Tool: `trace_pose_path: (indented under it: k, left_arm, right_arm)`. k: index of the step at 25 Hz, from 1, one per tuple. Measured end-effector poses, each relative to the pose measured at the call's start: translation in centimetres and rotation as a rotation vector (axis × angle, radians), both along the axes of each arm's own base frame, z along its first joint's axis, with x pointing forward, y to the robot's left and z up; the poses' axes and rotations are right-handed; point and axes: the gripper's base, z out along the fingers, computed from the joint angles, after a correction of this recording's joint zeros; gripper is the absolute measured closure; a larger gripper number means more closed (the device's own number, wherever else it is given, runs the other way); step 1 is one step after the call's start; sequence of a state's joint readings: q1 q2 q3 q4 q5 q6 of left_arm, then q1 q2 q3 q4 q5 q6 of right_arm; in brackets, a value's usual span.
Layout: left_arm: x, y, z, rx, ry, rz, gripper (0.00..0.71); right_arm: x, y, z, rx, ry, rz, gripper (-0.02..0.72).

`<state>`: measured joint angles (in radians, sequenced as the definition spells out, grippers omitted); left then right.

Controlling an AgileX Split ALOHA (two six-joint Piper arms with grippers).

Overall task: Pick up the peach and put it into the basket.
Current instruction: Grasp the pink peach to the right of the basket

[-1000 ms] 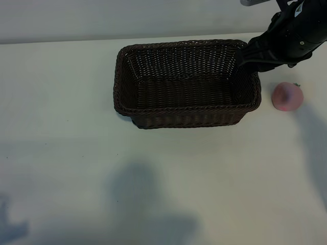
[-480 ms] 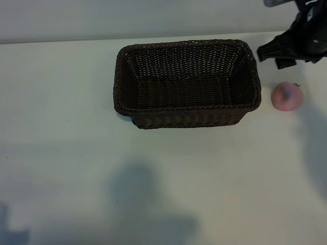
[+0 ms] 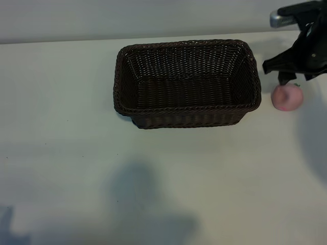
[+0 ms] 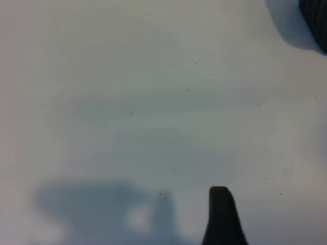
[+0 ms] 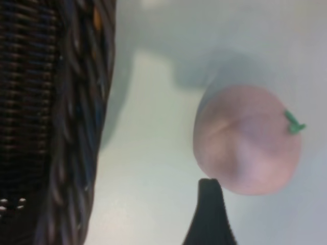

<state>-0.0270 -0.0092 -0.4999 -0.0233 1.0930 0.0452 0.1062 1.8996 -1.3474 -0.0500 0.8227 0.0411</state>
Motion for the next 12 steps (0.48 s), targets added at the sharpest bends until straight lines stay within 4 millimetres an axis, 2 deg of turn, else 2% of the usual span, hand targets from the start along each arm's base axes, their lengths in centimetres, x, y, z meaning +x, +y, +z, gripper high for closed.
trace_pose_path:
  k: [9,12]
  left_arm:
    - [0.0,0.0,0.0,-0.012,0.0,0.006,0.225]
    - [0.0,0.0,0.0,-0.015,0.001,0.008,0.225]
  right_arm:
    - [1.2,0.0,-4.0,-0.019,0.038,0.015,0.166]
    - [1.4,-0.1,-4.8,-0.023,0.045,0.016,0.169]
